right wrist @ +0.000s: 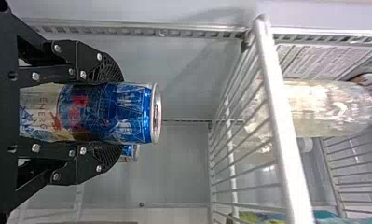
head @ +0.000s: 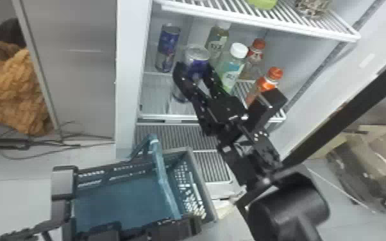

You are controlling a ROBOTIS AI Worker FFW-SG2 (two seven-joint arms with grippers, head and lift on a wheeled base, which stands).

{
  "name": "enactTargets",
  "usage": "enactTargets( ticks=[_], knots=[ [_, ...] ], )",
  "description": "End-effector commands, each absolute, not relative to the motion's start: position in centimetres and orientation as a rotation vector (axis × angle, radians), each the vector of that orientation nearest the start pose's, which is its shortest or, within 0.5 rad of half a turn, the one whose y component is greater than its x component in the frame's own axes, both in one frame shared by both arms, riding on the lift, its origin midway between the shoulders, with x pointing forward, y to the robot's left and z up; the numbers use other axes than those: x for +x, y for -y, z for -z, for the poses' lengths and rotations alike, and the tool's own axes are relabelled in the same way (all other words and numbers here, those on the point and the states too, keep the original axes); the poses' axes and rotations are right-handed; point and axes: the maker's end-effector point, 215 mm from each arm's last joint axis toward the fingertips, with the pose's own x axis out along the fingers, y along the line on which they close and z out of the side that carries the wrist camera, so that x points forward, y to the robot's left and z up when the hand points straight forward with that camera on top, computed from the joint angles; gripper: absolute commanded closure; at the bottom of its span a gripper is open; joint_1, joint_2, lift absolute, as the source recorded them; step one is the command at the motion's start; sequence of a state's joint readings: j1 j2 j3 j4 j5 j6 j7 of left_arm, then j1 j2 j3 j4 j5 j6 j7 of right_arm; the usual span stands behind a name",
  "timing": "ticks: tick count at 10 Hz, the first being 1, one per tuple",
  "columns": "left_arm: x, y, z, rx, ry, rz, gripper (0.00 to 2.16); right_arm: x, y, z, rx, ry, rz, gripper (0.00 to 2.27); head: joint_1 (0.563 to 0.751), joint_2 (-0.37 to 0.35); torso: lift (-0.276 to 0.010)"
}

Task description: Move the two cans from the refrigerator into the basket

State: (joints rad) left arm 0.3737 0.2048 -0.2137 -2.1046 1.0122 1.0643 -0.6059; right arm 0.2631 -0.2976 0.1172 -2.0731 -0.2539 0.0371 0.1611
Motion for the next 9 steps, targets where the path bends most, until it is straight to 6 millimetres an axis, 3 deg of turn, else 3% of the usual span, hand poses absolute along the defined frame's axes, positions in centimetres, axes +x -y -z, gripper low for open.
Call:
enactTargets(
  ticks=[1, 6, 9],
  knots=[
    [23.2, 7.2, 33.1, -0.971, -0.793, 1.299, 1.22, 47.3, 16.4, 22.6, -0.019, 0.133, -0.388, 0.91, 0.695, -0.342, -0.276],
    [23.1, 7.3, 33.1, -0.975, -0.795, 1.299, 1.22, 40.5, 17.2, 21.4, -0.018, 0.024, -0.385, 0.91, 0.695, -0.350, -0.276],
    [23.2, 7.2, 33.1, -0.979, -0.791, 1.297, 1.22, 37.1, 17.5, 24.8, 0.021, -0.132, -0.381, 0.91, 0.695, -0.350, -0.276]
  ],
)
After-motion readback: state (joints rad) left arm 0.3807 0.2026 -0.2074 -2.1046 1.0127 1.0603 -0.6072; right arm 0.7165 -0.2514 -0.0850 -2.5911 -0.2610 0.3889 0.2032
